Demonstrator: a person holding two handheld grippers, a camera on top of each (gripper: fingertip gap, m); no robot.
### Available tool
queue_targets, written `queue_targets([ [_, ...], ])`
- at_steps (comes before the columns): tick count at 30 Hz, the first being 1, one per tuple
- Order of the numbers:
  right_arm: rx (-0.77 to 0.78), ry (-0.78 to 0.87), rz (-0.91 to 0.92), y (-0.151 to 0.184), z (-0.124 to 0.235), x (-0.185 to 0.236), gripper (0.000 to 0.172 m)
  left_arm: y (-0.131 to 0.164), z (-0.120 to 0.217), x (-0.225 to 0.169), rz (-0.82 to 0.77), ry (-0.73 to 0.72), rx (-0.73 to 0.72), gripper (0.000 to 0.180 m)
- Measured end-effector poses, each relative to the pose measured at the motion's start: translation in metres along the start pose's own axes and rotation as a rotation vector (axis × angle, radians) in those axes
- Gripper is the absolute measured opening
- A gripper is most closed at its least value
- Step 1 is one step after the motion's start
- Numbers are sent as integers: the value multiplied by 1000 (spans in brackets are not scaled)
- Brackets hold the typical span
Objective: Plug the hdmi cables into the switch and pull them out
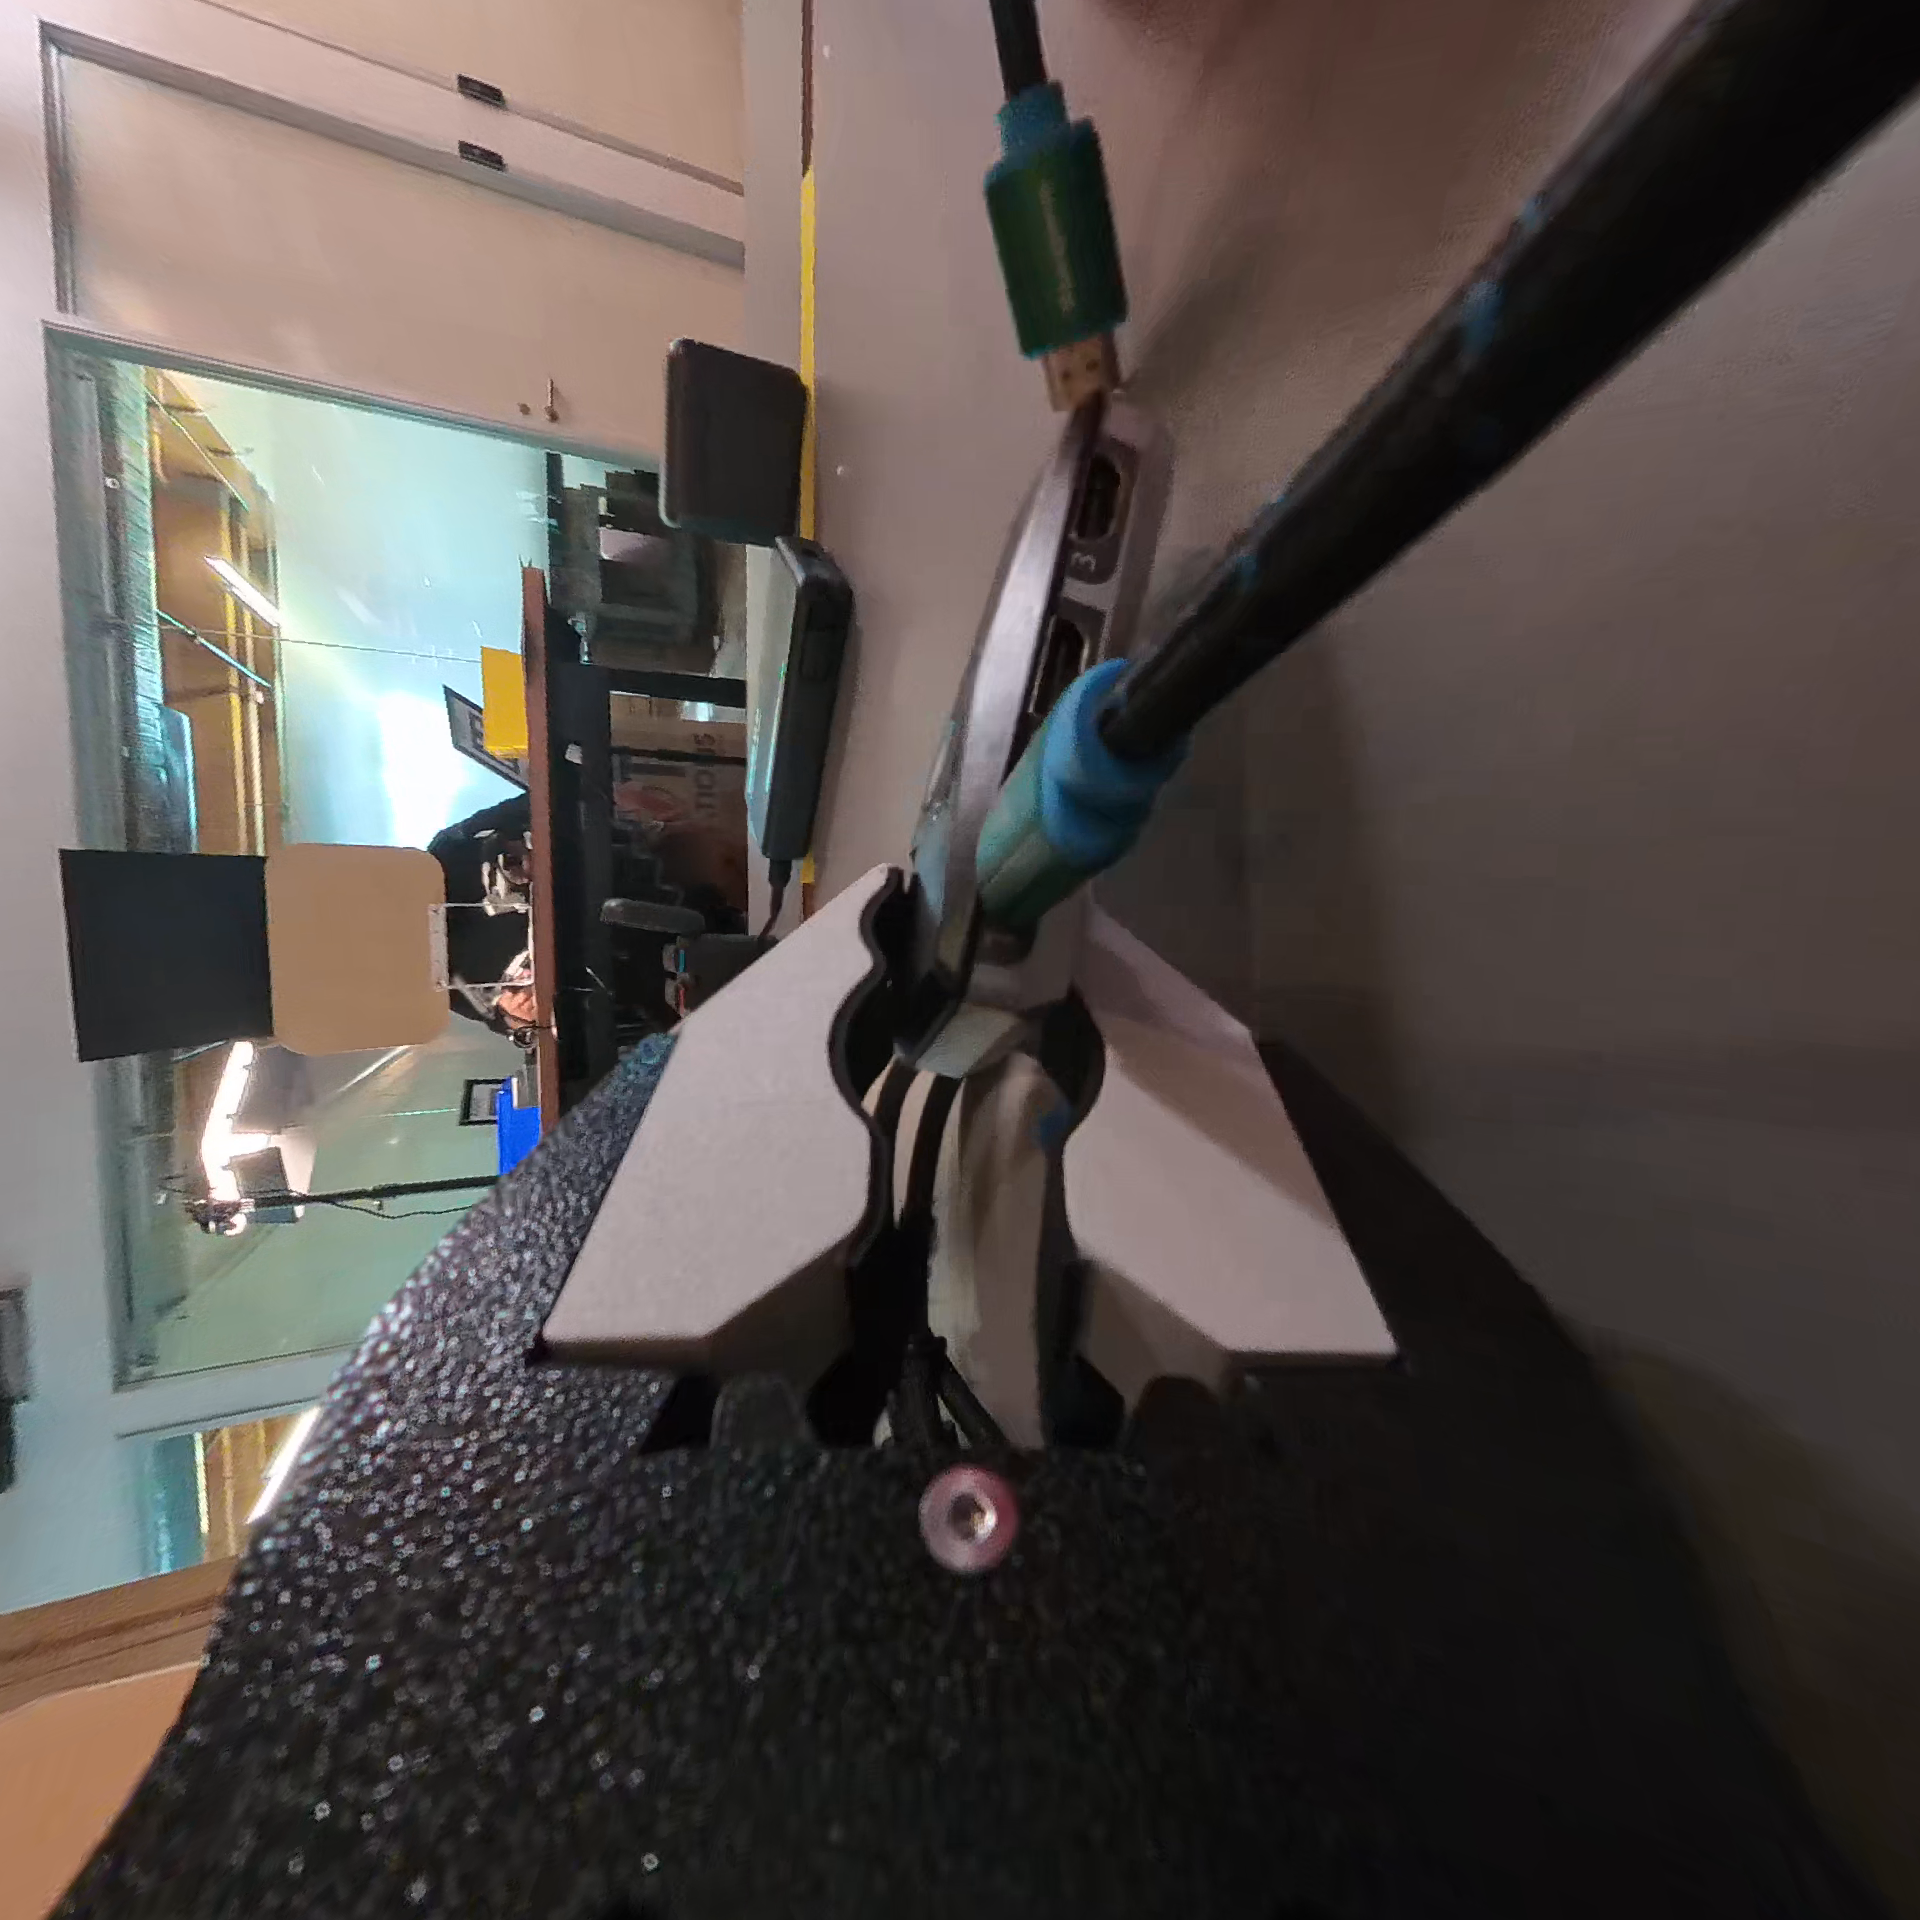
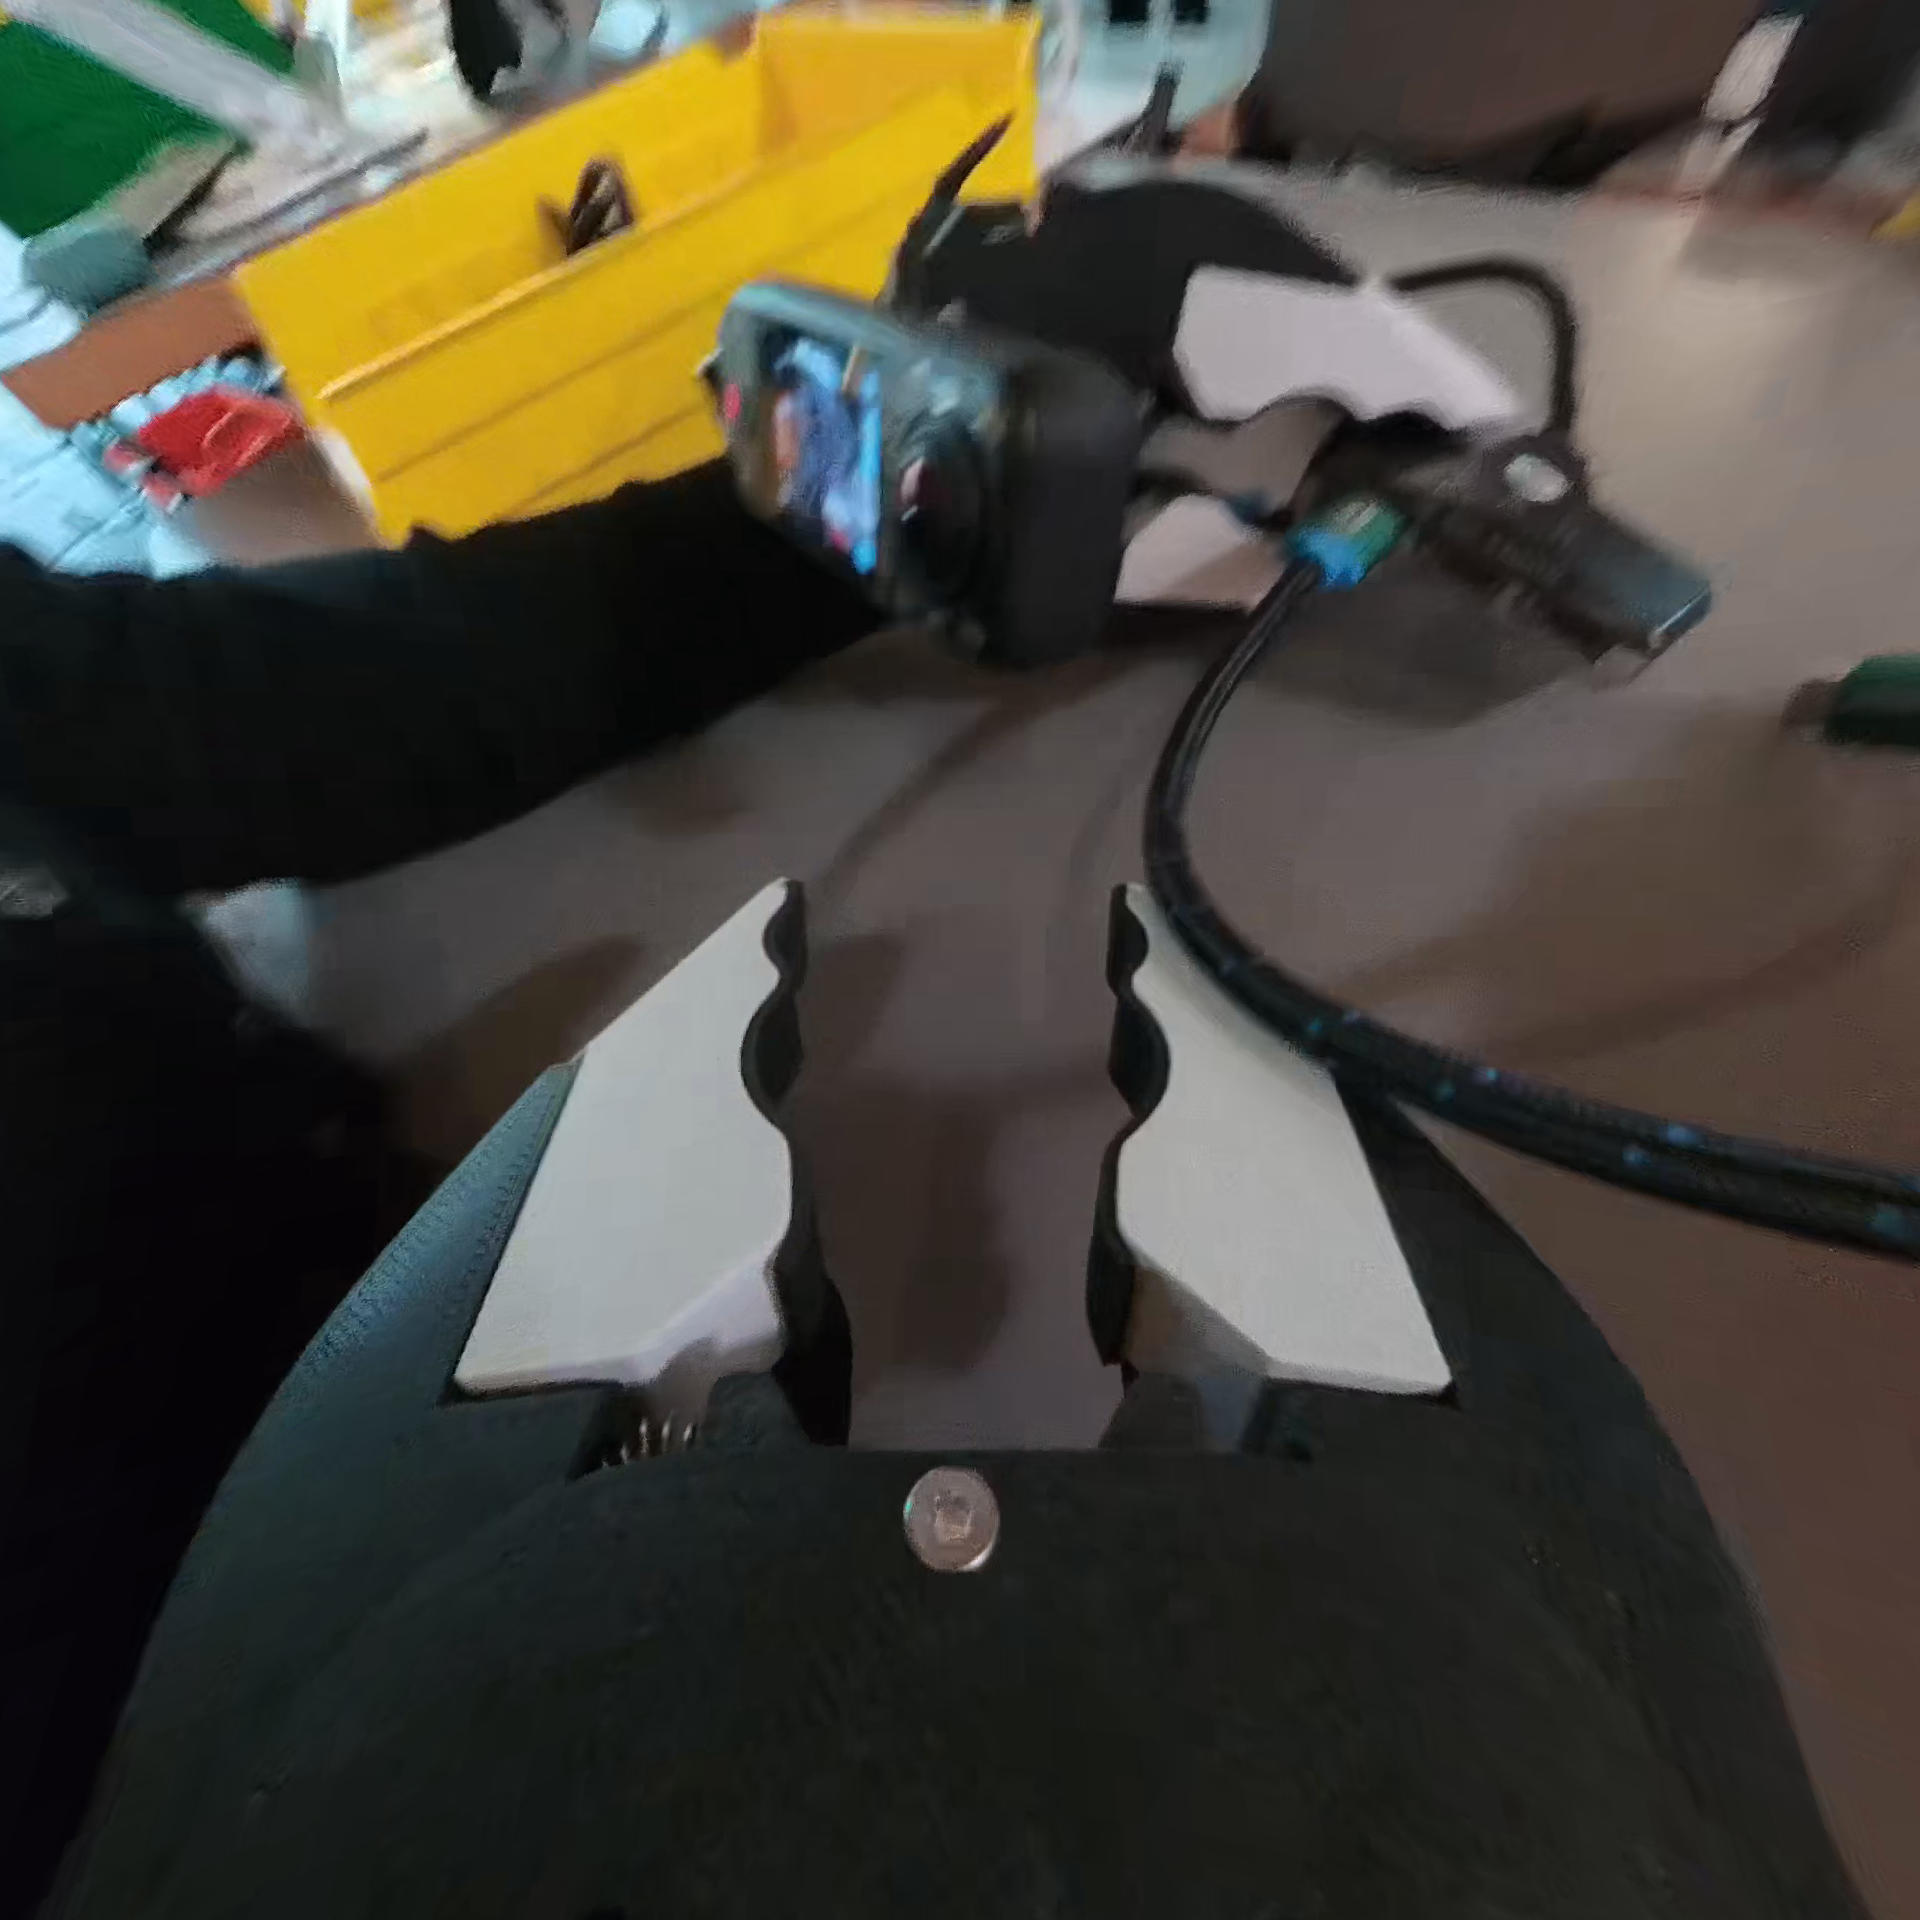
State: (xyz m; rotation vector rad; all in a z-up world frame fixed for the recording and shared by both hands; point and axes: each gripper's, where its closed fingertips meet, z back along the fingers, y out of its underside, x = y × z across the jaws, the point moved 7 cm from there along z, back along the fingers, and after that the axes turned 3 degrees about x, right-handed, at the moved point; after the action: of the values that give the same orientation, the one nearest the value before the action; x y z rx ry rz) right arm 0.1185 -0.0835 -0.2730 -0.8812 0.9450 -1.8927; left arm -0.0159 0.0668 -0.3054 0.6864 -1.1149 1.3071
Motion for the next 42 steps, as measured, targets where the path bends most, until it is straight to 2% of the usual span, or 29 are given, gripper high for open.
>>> queue_targets([
  [2, 71, -128, 50, 10, 17, 16, 53, 2, 3, -4, 1, -12, 18, 24],
  [4, 73, -282, 107, 13, 34, 31, 50, 4, 9, -7, -1, -5, 60, 34],
  [7, -111, -335, 134, -7, 54, 30, 43, 9, 25, -12, 32, 2, 113, 41],
  [10, -414, -200, 152, -40, 62, 3, 42, 16, 49, -14, 142, 38, 120, 43],
  [12, -602, -32, 190, -58, 61, -23, 42, 20, 68, -12, 230, 29, 117, 46],
  [14, -739, 162, 238, -73, 55, -49, 42, 14, 95, -7, 327, 25, 38, 44],
  [17, -859, 353, 288, -90, 42, -75, 43, -5, 147, 4, 521, 53, -160, 42],
  [19, -883, 402, 320, -95, 31, -82, 43, -18, 187, 15, 753, 146, -369, 39],
  [20, -890, 413, 336, -94, 25, -82, 43, -18, 205, 20, 837, 184, -427, 39],
  [21, -895, 423, 351, -90, 21, -82, 43, -12, 220, 24, 884, 175, -425, 39],
  [24, -858, 441, 428, -76, 8, -77, 41, 32, 255, 34, 949, 0, -236, 36],
  [27, -840, 438, 549, -75, 8, -67, 37, 85, 276, 38, 1144, -112, 9, 33],
  [31, -832, 423, 564, -75, 7, -63, 34, 142, 270, 31, 1519, -60, 144, 37],
  [34, -822, 402, 590, -73, 4, -59, 33, 166, 253, 26, 1699, 14, 117, 33],
  [37, -793, 406, 642, -71, 0, -54, 32, 176, 239, 25, 1730, 13, 182, 36],
  [40, -774, 409, 696, -70, -4, -49, 32, 179, 225, 26, 1648, -11, 361, 56],
  [42, -760, 415, 739, -68, -7, -46, 30, 176, 216, 29, 1579, -15, 443, 60],
])
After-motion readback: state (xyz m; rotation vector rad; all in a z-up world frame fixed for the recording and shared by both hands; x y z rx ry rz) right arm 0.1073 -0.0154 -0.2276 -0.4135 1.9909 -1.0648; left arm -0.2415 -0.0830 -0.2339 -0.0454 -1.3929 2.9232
